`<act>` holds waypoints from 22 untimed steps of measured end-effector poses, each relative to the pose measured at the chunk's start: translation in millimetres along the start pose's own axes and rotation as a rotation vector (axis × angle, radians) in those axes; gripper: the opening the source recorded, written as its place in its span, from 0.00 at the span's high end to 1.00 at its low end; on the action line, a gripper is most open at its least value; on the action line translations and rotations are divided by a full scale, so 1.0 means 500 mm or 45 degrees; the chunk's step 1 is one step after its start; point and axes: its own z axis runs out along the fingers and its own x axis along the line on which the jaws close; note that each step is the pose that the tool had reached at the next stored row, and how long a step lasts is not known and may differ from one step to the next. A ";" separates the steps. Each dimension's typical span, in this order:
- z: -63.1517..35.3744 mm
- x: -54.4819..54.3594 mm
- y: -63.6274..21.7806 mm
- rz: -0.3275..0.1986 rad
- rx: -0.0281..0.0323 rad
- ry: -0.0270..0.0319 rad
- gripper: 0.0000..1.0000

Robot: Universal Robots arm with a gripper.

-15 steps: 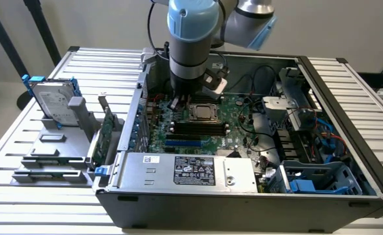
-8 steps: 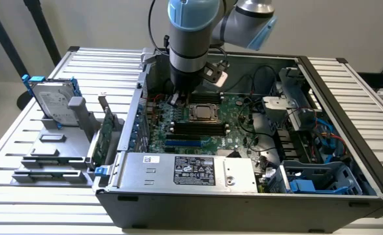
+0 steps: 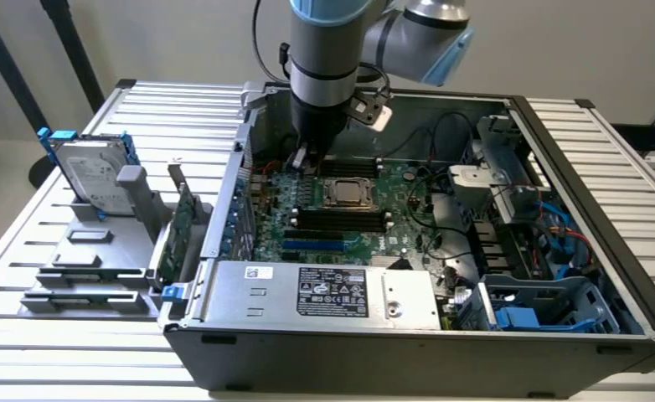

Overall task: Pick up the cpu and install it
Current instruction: 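Install the second cpu locking lever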

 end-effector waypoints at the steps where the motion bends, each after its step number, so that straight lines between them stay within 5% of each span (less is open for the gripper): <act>1: -0.003 0.001 -0.001 -0.007 -0.0006 -0.0036 0.89; 6: -0.008 0.006 -0.003 -0.048 -0.0104 -0.0172 0.89; 12: -0.006 0.013 -0.007 -0.104 -0.0579 -0.0180 0.89; 15: -0.005 0.019 -0.010 -0.130 -0.0702 -0.0229 0.89; 22: -0.001 0.021 -0.011 -0.223 -0.0759 -0.0660 0.89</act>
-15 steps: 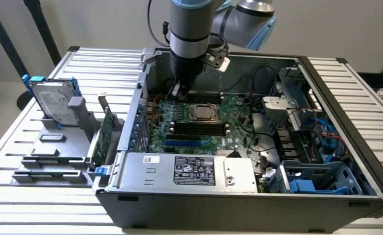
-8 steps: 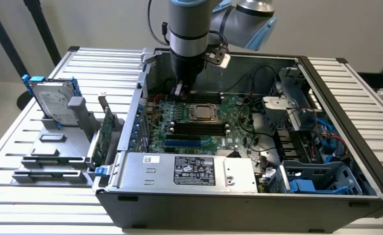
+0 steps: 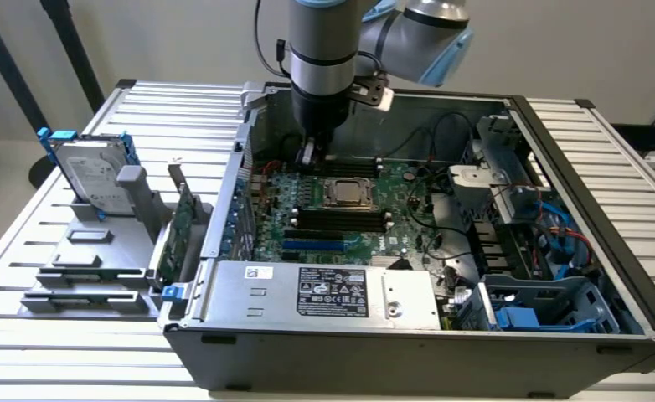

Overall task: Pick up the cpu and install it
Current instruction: 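Install the second cpu locking lever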

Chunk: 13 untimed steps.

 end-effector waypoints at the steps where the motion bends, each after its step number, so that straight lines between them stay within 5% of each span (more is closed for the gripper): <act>1: 0.000 0.000 0.000 -0.015 -0.0002 -0.0068 0.89; 7: 0.003 0.002 -0.001 -0.107 0.0035 -0.0483 0.89; 13: 0.011 0.005 -0.002 -0.209 0.0157 -0.0599 0.89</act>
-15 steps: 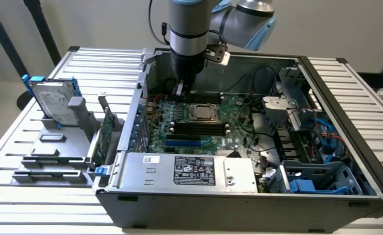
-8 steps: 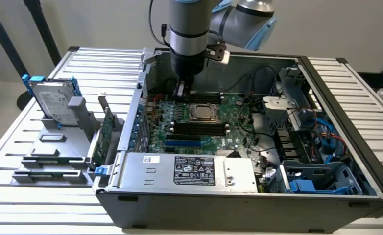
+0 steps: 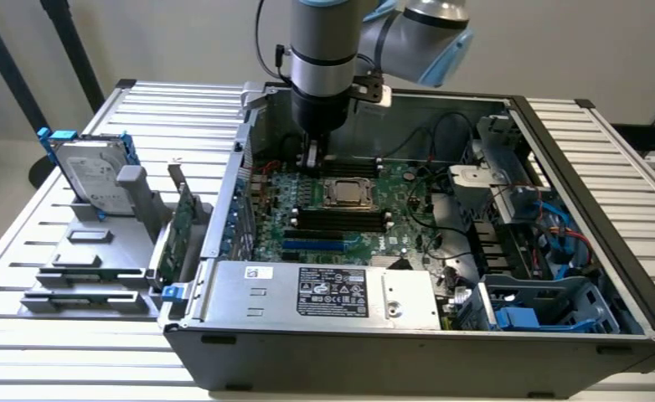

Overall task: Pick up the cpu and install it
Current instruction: 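Install the second cpu locking lever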

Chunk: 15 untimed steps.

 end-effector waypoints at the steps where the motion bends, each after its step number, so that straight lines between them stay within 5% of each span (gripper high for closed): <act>1: 0.002 0.001 0.000 -0.015 0.0009 -0.0002 0.89; 11: 0.017 0.019 -0.011 -0.105 0.0007 -0.0030 0.89; 15: 0.020 0.040 -0.015 -0.121 0.0018 -0.0171 0.89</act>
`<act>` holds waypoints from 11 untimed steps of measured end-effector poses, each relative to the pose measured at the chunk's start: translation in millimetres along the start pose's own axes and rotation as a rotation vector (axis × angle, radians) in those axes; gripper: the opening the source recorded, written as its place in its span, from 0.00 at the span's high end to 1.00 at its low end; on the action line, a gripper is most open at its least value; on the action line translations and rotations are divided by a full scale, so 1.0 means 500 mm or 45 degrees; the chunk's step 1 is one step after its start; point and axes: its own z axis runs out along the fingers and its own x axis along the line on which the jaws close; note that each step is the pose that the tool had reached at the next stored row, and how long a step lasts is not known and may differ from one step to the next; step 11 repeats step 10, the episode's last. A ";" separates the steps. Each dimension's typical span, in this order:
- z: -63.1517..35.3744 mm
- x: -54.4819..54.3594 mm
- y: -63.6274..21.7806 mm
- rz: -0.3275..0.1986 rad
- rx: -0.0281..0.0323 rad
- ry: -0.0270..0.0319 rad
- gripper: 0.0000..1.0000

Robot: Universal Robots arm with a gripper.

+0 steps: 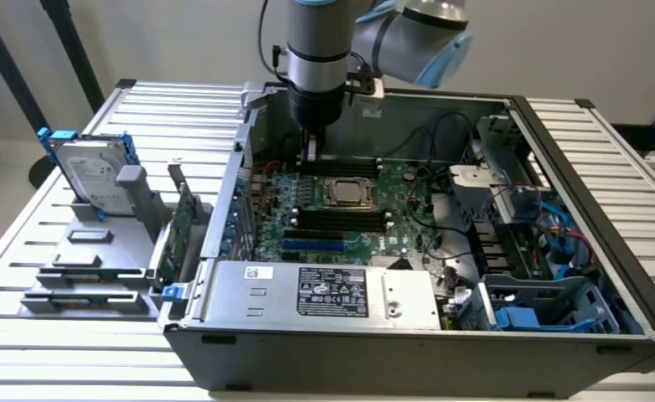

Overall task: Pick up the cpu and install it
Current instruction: 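Install the second cpu locking lever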

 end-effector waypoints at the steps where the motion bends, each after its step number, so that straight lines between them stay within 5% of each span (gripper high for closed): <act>1: 0.001 0.004 0.000 -0.004 0.0000 -0.0060 0.89; 4: 0.001 0.008 0.000 -0.013 0.0008 -0.0197 0.89; 11: 0.001 0.008 0.000 -0.013 0.0007 -0.0199 0.89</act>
